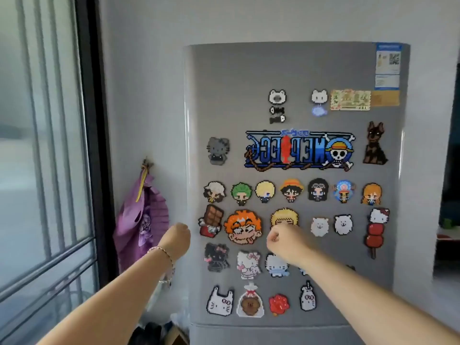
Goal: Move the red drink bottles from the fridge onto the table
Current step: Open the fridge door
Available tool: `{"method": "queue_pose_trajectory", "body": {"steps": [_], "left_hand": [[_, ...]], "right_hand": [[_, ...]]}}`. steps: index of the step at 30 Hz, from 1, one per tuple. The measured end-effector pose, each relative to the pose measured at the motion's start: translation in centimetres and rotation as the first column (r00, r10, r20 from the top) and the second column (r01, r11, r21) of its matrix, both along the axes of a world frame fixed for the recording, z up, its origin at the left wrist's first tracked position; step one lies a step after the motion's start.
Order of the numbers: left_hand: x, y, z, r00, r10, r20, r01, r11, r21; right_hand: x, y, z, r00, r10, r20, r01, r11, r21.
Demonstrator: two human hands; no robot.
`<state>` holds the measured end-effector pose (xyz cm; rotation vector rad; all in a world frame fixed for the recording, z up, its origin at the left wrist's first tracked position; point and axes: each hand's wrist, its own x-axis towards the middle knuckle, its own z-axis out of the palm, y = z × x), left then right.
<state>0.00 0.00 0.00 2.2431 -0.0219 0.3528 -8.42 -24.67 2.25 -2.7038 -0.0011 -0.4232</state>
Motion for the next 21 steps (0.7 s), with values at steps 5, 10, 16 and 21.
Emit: {"method": "queue_pose_trajectory", "body": {"steps": [5, 10, 16, 21], "left_hand": [[5.7, -1.2, 0.6, 0.999, -0.046, -0.003, 0.043, 0.953, -0.3], [6.8, -1.3, -0.3, 1.0, -0.006, -0.002, 0.005, 0.965, -0.261], [5.0, -1.8, -0.3, 0.999, 0.031, 0.026, -0.027, 0.989, -0.148], [-0.9, -2.5, -0.9, 0.984, 0.129, 0.124, -0.105, 0.978, -0.183]], "right_hand": [[1.7, 0.3, 0.6, 0.997, -0.074, -0.028, 0.074, 0.997, 0.021], [0.8, -0.3, 0.8, 0.992, -0.12, 0.031, 0.12, 0.993, -0.015], [-1.9, -0.8, 0.5, 0.995, -0.059, 0.079, 0.067, 0.992, -0.105], [-5.3, -2.5, 0.9, 0.994, 0.052, 0.101, -0.036, 0.989, -0.147]]}}
